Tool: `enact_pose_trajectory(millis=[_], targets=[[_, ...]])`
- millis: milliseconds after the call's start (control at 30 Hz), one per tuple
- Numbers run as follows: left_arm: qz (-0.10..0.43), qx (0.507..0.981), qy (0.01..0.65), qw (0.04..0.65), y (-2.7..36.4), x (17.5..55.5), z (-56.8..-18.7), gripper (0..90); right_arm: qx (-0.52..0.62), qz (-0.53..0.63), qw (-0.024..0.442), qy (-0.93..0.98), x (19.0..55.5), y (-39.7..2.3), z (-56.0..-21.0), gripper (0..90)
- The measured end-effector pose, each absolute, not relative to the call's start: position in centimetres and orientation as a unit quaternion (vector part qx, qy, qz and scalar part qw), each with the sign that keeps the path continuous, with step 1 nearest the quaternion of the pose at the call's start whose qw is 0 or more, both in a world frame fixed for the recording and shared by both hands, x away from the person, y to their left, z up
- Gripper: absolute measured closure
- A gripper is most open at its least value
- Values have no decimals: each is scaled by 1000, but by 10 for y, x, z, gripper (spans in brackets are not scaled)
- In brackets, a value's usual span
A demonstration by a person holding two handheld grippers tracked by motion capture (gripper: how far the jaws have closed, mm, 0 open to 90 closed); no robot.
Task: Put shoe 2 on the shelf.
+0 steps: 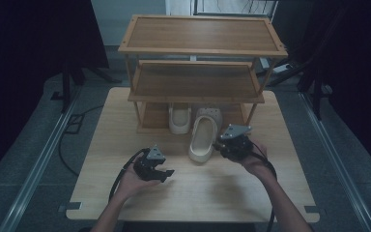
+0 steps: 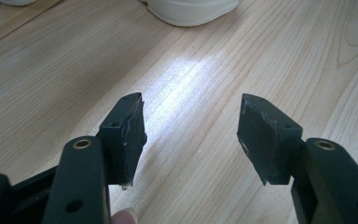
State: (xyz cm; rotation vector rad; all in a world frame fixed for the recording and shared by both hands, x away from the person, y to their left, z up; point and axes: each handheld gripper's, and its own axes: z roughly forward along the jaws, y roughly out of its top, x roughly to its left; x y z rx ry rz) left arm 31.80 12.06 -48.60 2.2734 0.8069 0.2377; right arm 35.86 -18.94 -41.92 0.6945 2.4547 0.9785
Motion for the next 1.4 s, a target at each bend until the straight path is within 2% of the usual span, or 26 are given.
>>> enact_pose_trajectory(millis=[167, 367, 500, 600, 633, 700, 767, 833, 933, 1100, 1300, 1400], targets=[[93, 874, 320, 354, 126, 319, -485, 417, 228, 353, 155, 894, 334, -176, -445, 863], [94, 872, 323, 355, 128, 320, -484, 418, 205, 345, 112, 909, 321, -149, -469, 878], [93, 874, 320, 353, 127, 319, -484, 417, 215, 326, 133, 911, 325, -135, -479, 861], [94, 873, 320, 355, 127, 319, -484, 417, 236, 325, 140, 905, 331, -136, -482, 860], [95, 872, 321, 356, 128, 319, -484, 417, 261, 324, 157, 896, 339, -142, -482, 859], [94, 872, 322, 356, 128, 319, -484, 417, 268, 323, 160, 893, 343, -145, -482, 878], [94, 873, 322, 355, 129, 320, -484, 417, 284, 343, 136, 885, 351, -154, -481, 875], [95, 873, 322, 355, 128, 319, -484, 417, 289, 331, 165, 883, 355, -155, -479, 866], [94, 874, 321, 353, 127, 319, -485, 417, 297, 340, 160, 878, 361, -156, -475, 866], [93, 875, 321, 351, 126, 319, -486, 416, 307, 334, 183, 872, 373, -155, -470, 866], [93, 873, 324, 352, 129, 321, -486, 417, 329, 336, 179, 864, 398, -158, -471, 865], [93, 873, 324, 352, 129, 321, -487, 416, 332, 325, 192, 864, 412, -154, -471, 862]])
